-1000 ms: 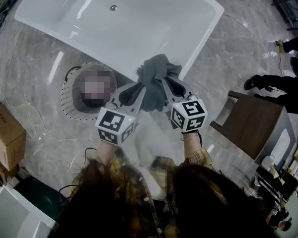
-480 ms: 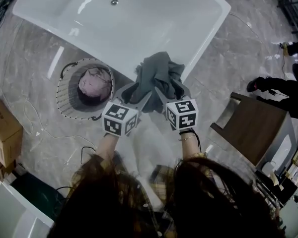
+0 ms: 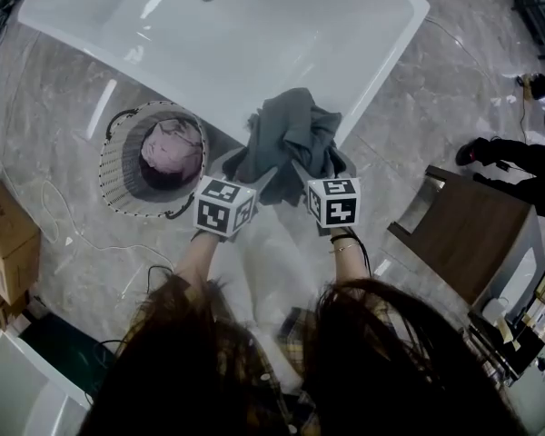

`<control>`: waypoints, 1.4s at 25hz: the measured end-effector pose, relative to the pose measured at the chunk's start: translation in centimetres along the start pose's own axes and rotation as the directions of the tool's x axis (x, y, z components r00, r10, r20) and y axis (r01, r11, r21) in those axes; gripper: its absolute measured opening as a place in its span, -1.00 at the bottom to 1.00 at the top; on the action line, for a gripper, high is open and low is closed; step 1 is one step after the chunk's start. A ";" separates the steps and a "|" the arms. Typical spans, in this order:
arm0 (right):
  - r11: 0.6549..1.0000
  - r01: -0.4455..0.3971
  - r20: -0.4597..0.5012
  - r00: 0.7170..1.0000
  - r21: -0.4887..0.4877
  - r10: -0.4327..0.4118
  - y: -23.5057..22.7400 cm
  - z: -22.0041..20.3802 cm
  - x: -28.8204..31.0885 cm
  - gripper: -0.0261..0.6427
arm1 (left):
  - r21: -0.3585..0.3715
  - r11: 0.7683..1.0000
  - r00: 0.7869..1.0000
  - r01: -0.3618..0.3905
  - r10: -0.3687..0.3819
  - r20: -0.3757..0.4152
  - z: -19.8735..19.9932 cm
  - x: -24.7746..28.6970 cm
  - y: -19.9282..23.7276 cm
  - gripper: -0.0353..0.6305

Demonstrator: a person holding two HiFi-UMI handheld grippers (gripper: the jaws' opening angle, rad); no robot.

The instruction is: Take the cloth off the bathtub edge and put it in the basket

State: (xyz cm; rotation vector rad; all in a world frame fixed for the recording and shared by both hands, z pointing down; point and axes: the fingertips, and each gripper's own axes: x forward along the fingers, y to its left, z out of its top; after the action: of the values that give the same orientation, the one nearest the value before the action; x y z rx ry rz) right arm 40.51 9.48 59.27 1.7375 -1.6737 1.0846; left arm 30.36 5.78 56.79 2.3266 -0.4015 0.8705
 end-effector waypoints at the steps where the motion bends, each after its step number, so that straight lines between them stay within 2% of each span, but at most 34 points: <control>1: 1.000 0.006 -0.015 1.000 0.006 -0.006 -0.2 -0.4 0.3 0.15 | -0.003 1.000 1.000 -0.006 0.006 -0.011 -0.4 0.3 0.2 -0.01; 5: 0.999 0.021 -0.049 0.999 0.044 -0.019 -1.0 -1.3 0.9 0.19 | -0.034 0.999 0.998 -0.027 0.025 -0.058 -2.1 1.4 1.0 0.03; 10: 0.997 -0.002 -0.066 0.998 0.077 0.007 -1.2 -1.8 1.5 0.20 | -0.069 0.997 0.993 -0.039 0.031 -0.114 -4.2 2.7 1.6 0.06; 17: 0.998 -0.014 -0.077 0.997 0.057 0.018 -1.4 -1.8 1.6 0.20 | -0.121 0.992 0.992 -0.028 0.012 -0.126 -4.9 4.1 1.7 0.06; 22: 0.999 -0.007 -0.124 0.992 0.034 0.011 -1.4 -1.7 1.7 0.18 | -0.142 0.990 0.991 -0.004 -0.014 -0.130 -4.8 4.7 1.3 0.05; 24: 1.000 -0.023 -0.133 0.991 0.015 0.025 -1.1 -1.6 1.8 0.06 | -0.164 0.987 0.992 -0.006 -0.016 -0.128 -4.7 4.8 1.2 0.05; 26: 0.999 -0.047 -0.139 0.989 0.009 0.047 -0.7 -1.6 2.0 -0.16 | -0.186 0.983 0.992 -0.014 -0.010 -0.125 -4.7 4.9 1.1 0.05; 29: 0.997 -0.076 -0.154 0.985 0.014 0.077 -0.5 -1.7 2.3 -0.34 | -0.217 0.976 0.993 -0.027 0.001 -0.117 -4.8 4.9 1.1 0.05; 33: 0.994 -0.112 -0.180 0.977 0.000 0.110 -0.3 -1.5 2.6 -0.47 | -0.266 0.964 0.995 -0.017 -0.011 -0.103 -4.9 4.7 0.7 -0.18; 35: 0.992 -0.124 -0.185 0.975 -0.008 0.121 -0.1 -1.4 2.5 -0.50 | -0.265 0.964 0.996 -0.011 -0.013 -0.089 -4.8 4.5 0.3 -0.31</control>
State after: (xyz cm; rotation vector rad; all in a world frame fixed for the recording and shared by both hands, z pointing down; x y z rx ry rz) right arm 40.16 9.18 62.11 1.4882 -1.6869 1.2397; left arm 31.23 8.33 62.78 2.0345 -0.4492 0.8613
